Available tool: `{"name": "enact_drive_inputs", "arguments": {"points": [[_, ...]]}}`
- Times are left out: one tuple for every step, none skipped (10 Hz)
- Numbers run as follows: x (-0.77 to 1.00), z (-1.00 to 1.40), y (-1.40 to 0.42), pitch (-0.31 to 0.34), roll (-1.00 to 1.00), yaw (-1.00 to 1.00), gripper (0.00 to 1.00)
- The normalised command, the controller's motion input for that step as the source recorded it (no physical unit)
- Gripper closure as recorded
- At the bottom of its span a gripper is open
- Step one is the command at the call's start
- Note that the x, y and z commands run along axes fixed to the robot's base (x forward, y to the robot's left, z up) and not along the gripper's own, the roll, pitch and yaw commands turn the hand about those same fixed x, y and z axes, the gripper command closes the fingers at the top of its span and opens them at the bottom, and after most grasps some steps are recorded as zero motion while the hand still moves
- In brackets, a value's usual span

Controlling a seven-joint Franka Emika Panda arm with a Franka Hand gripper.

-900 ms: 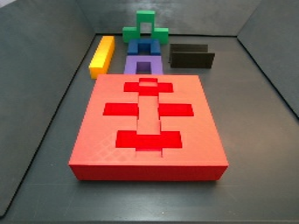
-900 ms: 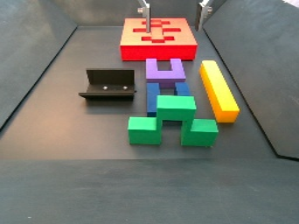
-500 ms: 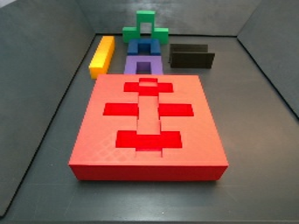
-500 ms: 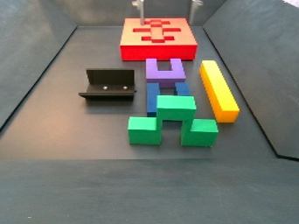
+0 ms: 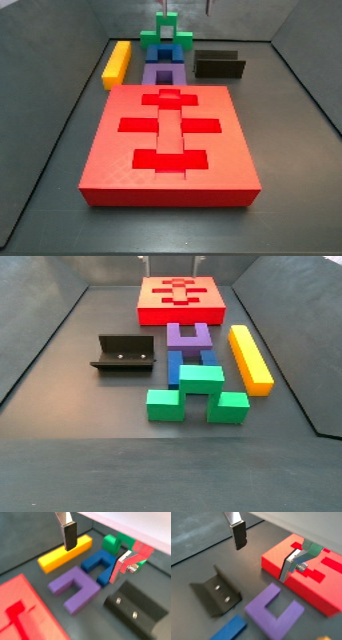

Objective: Pick up the purple object. Move up. Place the purple object on the fixture. Regrasp the purple object. Move to above the board. Insert the purple object.
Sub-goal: Pick up the purple object.

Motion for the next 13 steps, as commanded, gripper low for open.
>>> {"name": "enact_drive_inputs", "arguments": {"points": [[0.2,-0.43,-0.53,-0.25,0.0,0.05,0.0],[0.11,-0.45,-0.37,-0.229,0.0,0.0,0.0],[0.22,-0.47,-0.06,-0.14,0.0,0.0,0.0],[0.11,-0.52,0.0,-0.107,0.02,0.0,0.0],[0.0,-0.63,0.0,-0.08,0.06,0.07,0.0],[0.0,-0.59,-0.07,-0.079,0.05,0.07,0.0],[0.0,-0.49,-0.11,-0.047,0.06,0.06,0.0],[0.0,-0.48,-0.13,-0.007,0.12,0.03,0.0],[0.0,-0.48,-0.13,0.0,0.15,0.01,0.0],[0.0,-0.44,-0.05,0.0,0.17,0.04,0.0],[0.0,-0.29,0.01,0.026,0.2,0.03,0.0],[-0.02,-0.1,0.12,0.116,0.27,0.0,0.0],[-0.13,-0.13,0.0,0.097,0.25,0.0,0.0]]}}
